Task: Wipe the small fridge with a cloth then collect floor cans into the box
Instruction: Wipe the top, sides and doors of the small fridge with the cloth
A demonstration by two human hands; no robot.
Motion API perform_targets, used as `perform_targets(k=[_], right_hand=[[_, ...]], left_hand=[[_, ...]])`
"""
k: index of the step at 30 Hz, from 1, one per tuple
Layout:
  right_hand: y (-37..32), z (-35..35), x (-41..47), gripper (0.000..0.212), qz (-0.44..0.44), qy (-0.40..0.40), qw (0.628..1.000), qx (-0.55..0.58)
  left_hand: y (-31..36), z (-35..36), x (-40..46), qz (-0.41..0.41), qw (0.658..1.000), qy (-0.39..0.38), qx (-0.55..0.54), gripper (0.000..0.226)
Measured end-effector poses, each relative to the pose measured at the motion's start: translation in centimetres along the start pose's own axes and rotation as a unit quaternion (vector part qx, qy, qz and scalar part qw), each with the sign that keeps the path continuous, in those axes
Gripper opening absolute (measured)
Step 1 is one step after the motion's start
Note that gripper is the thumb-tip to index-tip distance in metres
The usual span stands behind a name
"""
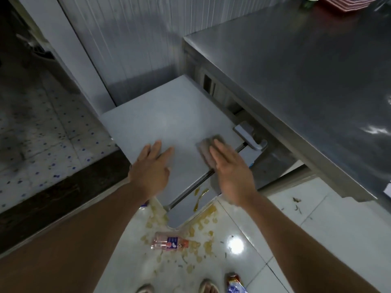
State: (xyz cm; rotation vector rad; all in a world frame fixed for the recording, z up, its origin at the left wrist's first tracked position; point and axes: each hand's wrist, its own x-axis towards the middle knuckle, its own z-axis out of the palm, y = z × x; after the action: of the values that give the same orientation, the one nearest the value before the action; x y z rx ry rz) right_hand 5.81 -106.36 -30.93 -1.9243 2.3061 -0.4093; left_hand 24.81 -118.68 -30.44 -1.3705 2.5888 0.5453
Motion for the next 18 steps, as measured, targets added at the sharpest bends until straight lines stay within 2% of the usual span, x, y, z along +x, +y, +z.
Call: perform_targets(k=[3, 7, 9, 13, 16, 18], right_hand=[[1.5, -0.3, 2.8, 0.059, 0.078, -0.013, 0.997, -0.02], [-1.4, 0.5, 2.0, 0.05, 0.151, 0.018, 0.987, 0.055], [-4.1, 0.9, 0.1, 0.048, 0.137, 0.038, 0.988, 0.062], [-9.7, 2.2, -4.6, 0.042, 0.054, 0.071, 0.994, 0.07], [-8.8, 2.2, -5.0, 0.044, 0.041, 0.041, 0.996, 0.068], [-6.6, 1.8, -3.5, 0.045, 0.078, 0.044, 0.994, 0.058]], left_hand=[[-0.2, 0.0, 0.1, 0.019, 0.999, 0.035, 0.013, 0.058], [-0.6, -0.2, 0.0, 0.034, 0.998, 0.049, 0.035, 0.056], [-0.8, -0.4, -0.1, 0.052, 0.997, 0.037, 0.05, 0.058], [-1.2, -1.2, -0.3, 0.068, 0.997, -0.003, 0.047, 0.057], [-1.2, -1.4, -0.5, 0.076, 0.996, -0.01, 0.049, 0.056], [-1.4, -1.3, -0.6, 0.083, 0.995, -0.004, 0.05, 0.055]])
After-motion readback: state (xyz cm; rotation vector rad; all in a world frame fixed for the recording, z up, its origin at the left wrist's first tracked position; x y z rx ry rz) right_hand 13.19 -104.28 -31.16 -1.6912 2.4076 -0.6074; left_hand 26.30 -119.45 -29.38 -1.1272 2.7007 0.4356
